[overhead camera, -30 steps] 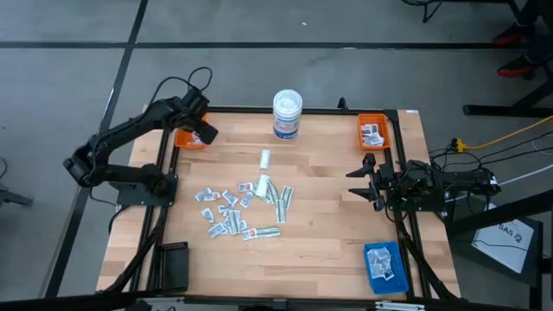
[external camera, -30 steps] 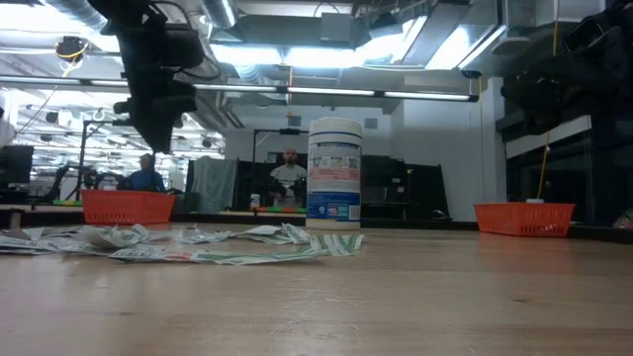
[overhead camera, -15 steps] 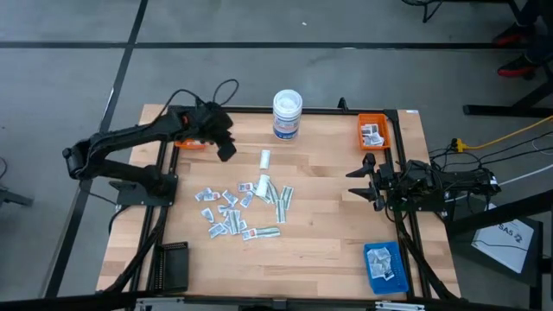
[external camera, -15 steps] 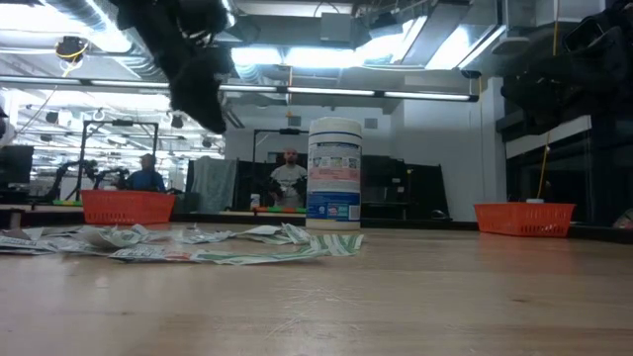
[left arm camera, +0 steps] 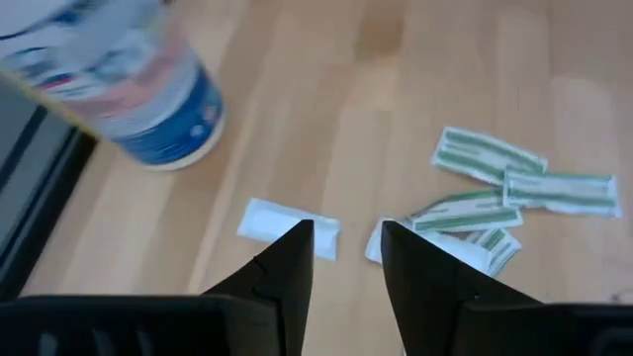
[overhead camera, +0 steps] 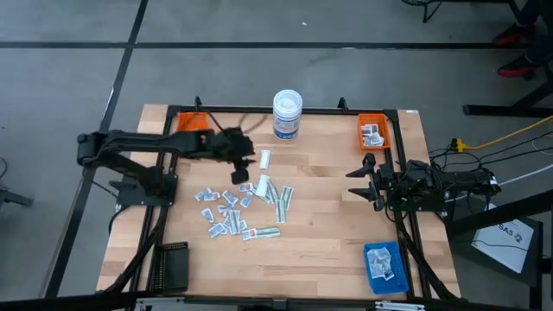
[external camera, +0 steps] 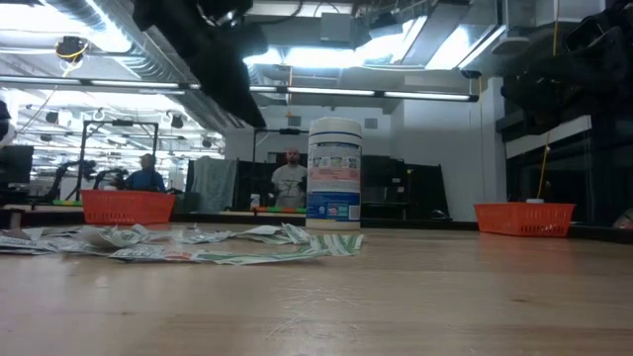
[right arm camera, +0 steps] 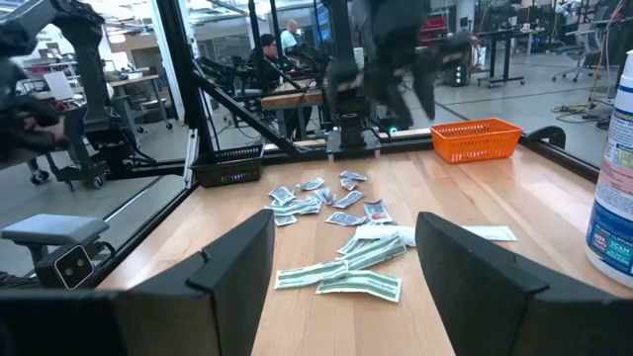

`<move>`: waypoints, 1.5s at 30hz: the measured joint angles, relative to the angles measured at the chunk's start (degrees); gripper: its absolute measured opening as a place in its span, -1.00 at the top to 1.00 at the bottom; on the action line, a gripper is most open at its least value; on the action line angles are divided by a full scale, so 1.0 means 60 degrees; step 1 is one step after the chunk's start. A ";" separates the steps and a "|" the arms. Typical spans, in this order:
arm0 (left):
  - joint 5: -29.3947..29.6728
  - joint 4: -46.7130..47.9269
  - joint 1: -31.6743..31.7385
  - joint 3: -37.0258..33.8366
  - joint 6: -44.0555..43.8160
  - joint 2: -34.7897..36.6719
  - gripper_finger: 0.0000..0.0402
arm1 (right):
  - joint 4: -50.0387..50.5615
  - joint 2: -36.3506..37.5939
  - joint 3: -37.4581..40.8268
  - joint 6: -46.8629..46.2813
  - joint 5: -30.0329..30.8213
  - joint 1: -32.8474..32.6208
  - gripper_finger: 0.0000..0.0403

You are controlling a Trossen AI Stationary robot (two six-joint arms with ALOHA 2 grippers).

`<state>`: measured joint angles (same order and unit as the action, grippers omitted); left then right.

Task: Pick & Place First Aid Supplies
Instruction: Put the green bandage pack into the black bin

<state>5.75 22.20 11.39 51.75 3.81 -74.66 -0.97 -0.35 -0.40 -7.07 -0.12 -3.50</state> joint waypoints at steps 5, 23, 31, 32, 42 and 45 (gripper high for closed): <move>0.0971 -0.0365 -0.0636 0.0003 0.0866 -0.1216 0.43 | 0.0001 -0.0001 0.0000 0.0000 0.0000 -0.0001 -0.22; 0.2060 -0.2041 -0.0614 -0.0001 0.2077 -0.4116 0.41 | 0.0000 0.0000 0.0000 0.0003 0.0001 -0.0001 -0.22; 0.2033 -0.1958 -0.0493 0.0252 0.2002 -0.4600 0.41 | 0.0001 -0.0001 0.0000 0.0000 0.0001 0.0003 -0.22; 0.2031 -0.1954 -0.0498 0.0276 0.2033 -0.4627 0.41 | 0.0000 0.0000 0.0000 0.0001 0.0001 0.0002 -0.22; 0.1777 -0.2043 -0.0233 0.0338 0.2063 -0.5008 0.41 | 0.0000 0.0000 0.0000 0.0002 0.0001 0.0003 -0.22; 0.1647 -0.2089 -0.0123 0.0341 0.1876 -0.5115 0.43 | 0.0000 0.0002 0.0000 0.0003 0.0000 -0.0001 -0.22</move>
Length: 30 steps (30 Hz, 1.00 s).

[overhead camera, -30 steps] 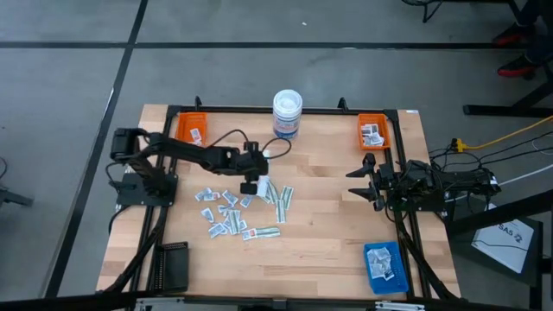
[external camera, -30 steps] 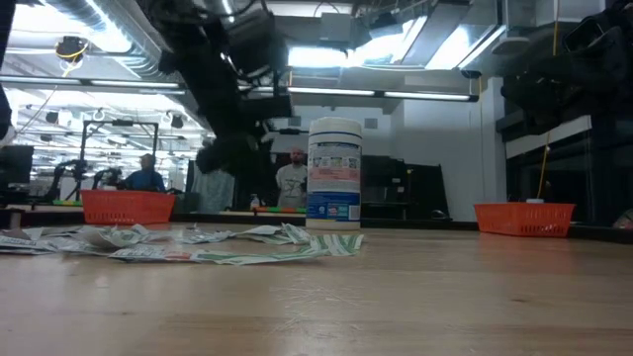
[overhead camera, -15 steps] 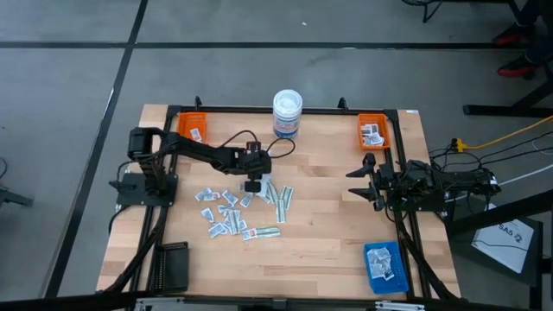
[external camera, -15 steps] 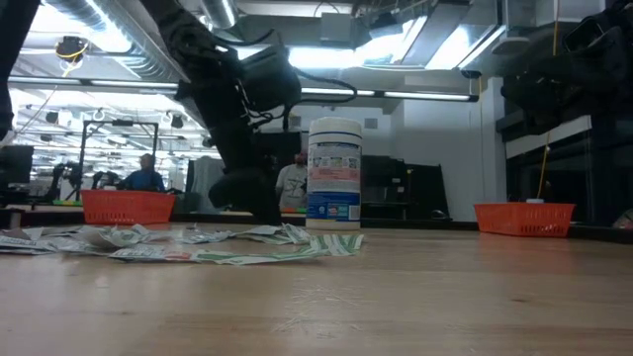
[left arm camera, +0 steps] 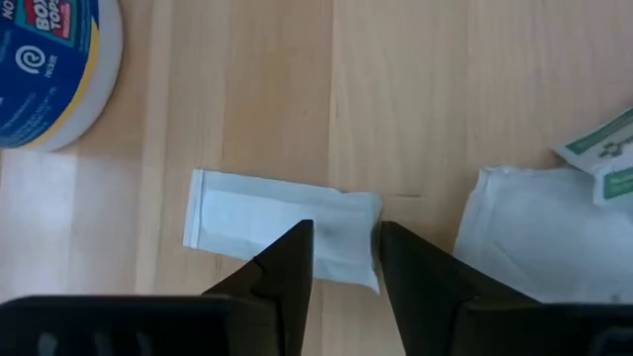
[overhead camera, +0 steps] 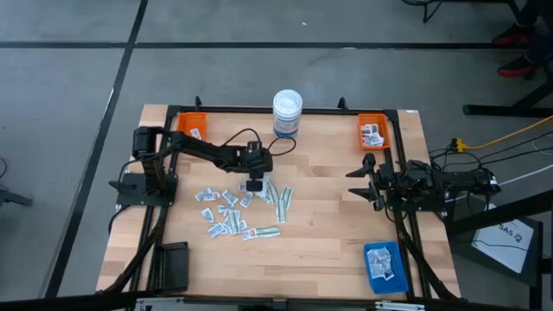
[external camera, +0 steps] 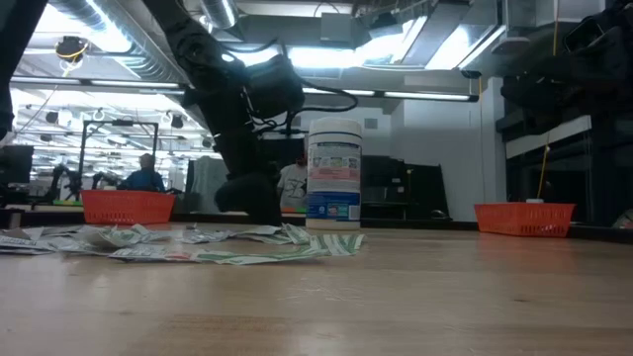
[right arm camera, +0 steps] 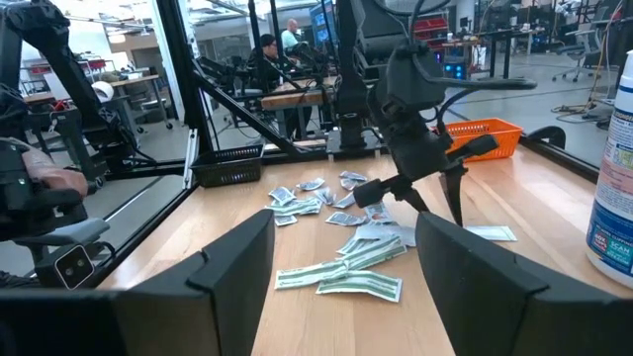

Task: Pick & Place First Aid Supplies
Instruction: Put the green bandage pack into the black bin

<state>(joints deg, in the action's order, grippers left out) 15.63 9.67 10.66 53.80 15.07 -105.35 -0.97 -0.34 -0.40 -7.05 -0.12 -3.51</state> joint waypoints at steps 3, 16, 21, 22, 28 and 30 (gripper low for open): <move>-0.0444 0.0059 0.0117 0.0000 -0.0141 -0.0023 0.51 | 0.0001 -0.0001 0.0000 -0.0002 0.0000 0.0001 -0.22; -0.0757 0.0228 0.0053 -0.0025 -0.0818 0.0131 0.99 | 0.0001 -0.0004 0.0000 -0.0003 0.0000 0.0001 -0.22; -0.0589 0.0600 -0.0093 -0.0114 -0.1100 0.0761 0.99 | 0.0000 -0.0004 0.0000 0.0000 0.0004 0.0004 -0.22; -0.0584 0.0595 -0.0125 -0.0089 -0.1189 0.0937 0.99 | 0.0003 0.0000 0.0000 -0.0004 0.0000 0.0002 -0.22; -0.0942 0.0967 -0.0450 -0.0080 -0.2044 0.2102 0.99 | 0.0003 -0.0001 0.0000 -0.0002 0.0000 0.0000 -0.22; -0.1120 0.0984 -0.0665 -0.0077 -0.2344 0.2566 0.99 | 0.0000 -0.0001 0.0000 -0.0004 0.0003 0.0000 -0.22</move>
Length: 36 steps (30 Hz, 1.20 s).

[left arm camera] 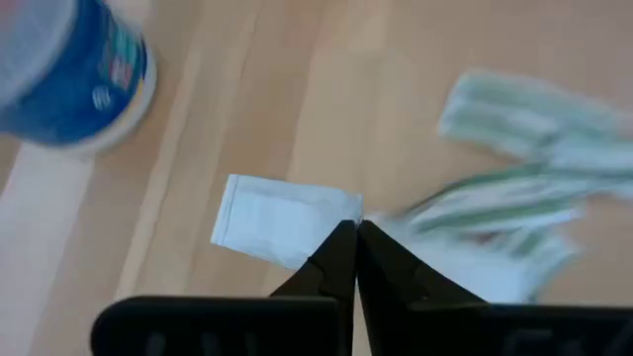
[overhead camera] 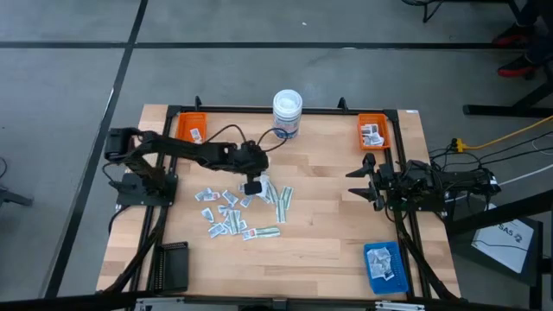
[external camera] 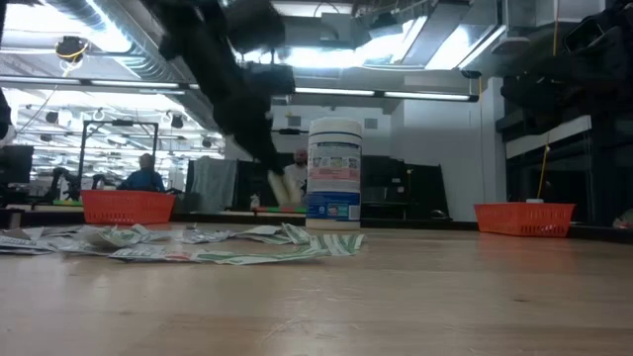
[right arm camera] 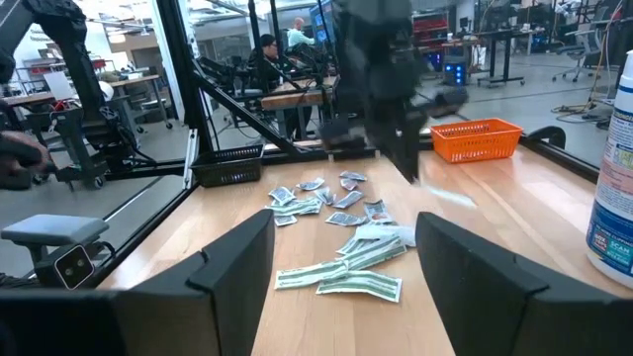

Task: Pick & Place First Aid Supplies
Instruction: Put the green bandage pack into the black bin

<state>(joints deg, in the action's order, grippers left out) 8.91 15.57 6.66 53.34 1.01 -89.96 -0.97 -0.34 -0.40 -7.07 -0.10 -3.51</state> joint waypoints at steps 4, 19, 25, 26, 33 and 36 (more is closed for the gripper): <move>-0.0045 0.0092 -0.0537 0.0012 -0.0521 0.0899 0.99 | 0.0000 -0.0003 0.0000 0.0002 0.0001 0.0001 -0.22; -0.1122 0.1310 -0.3006 0.0029 -0.3280 0.3426 0.99 | 0.0003 -0.0001 0.0000 0.0000 -0.0009 0.0000 -0.22; -0.2066 0.2114 -0.4325 0.0029 -0.4506 0.3524 0.99 | 0.0004 0.0000 0.0000 0.0000 -0.0007 0.0004 -0.22; -0.2172 0.2285 -0.4562 0.0029 -0.4795 0.3524 0.99 | 0.0000 0.0000 0.0000 0.0000 -0.0009 0.0000 -0.22; -0.2542 0.3001 -0.6287 0.0029 -0.7247 0.3520 0.99 | 0.0000 -0.0002 0.0000 0.0001 -0.0003 0.0000 -0.22; -0.2839 0.3016 -0.6925 0.0029 -0.8511 0.3520 0.99 | 0.0000 -0.0001 0.0000 0.0000 -0.0003 0.0000 -0.22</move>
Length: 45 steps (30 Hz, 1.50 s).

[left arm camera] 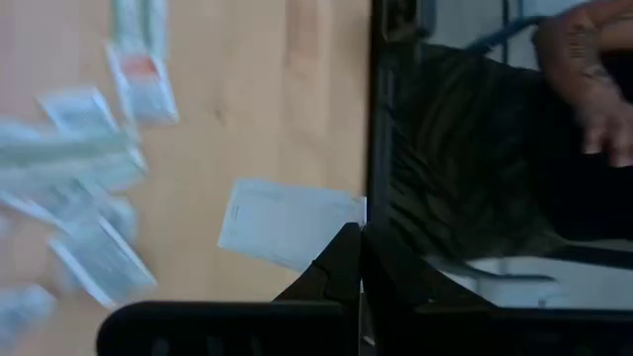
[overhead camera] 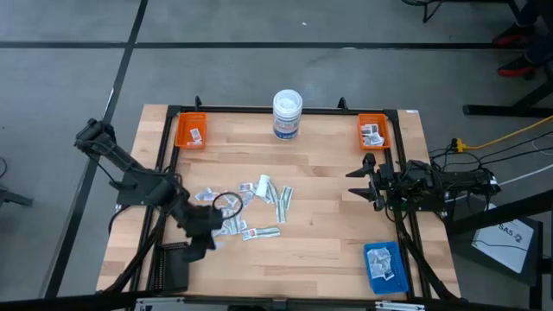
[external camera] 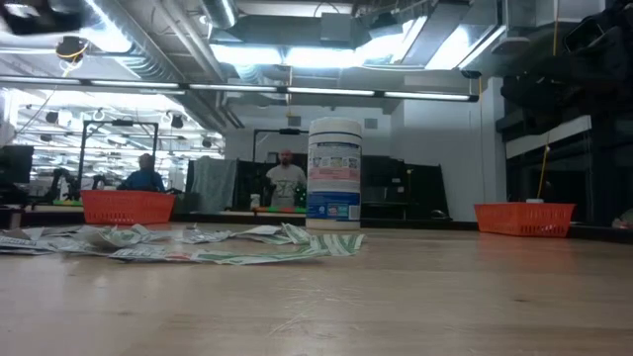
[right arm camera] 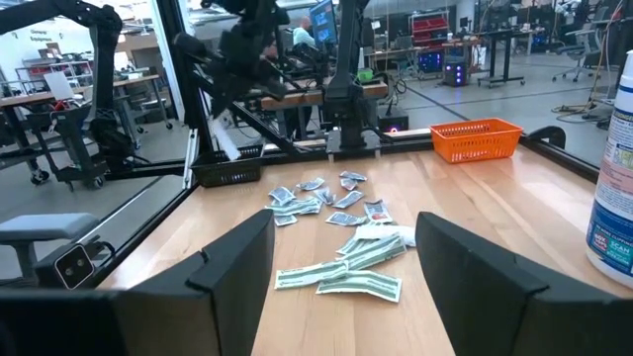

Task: Pick & Place First Aid Supplies
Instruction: Put the green bandage pack into the black bin

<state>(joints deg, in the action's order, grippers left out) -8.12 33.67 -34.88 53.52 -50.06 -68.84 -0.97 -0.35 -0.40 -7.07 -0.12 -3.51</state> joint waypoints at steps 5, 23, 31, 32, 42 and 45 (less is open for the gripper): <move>-0.0503 0.0003 -0.0955 0.0000 -0.2206 0.0000 0.99 | 0.0003 0.0001 0.0000 0.0000 0.0000 0.0001 -0.22; -0.0622 0.1746 -0.3434 0.0000 -0.8711 -0.0011 0.99 | 0.0004 0.0002 0.0000 0.0000 0.0000 0.0004 -0.22; -0.0567 0.2113 -0.3556 0.0000 -0.9392 -0.0011 0.94 | 0.0000 0.0000 0.0000 0.0000 0.0000 0.0002 -0.22; -0.0588 0.2276 -0.3539 0.0000 -0.9476 -0.0011 0.93 | 0.0002 0.0000 0.0000 0.0000 0.0004 0.0000 -0.22; -0.0561 0.2746 -0.3564 0.0000 -0.9373 -0.0011 0.66 | 0.0000 0.0001 0.0000 0.0000 0.0003 0.0000 -0.22; -0.0561 0.2754 -0.3564 0.0000 -0.9349 -0.0011 0.55 | 0.0002 0.0000 0.0000 0.0000 0.0002 0.0000 -0.22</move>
<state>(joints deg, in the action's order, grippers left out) -11.49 50.19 -56.27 53.52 -106.15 -68.90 -0.96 -0.35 -0.40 -7.07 -0.11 -3.51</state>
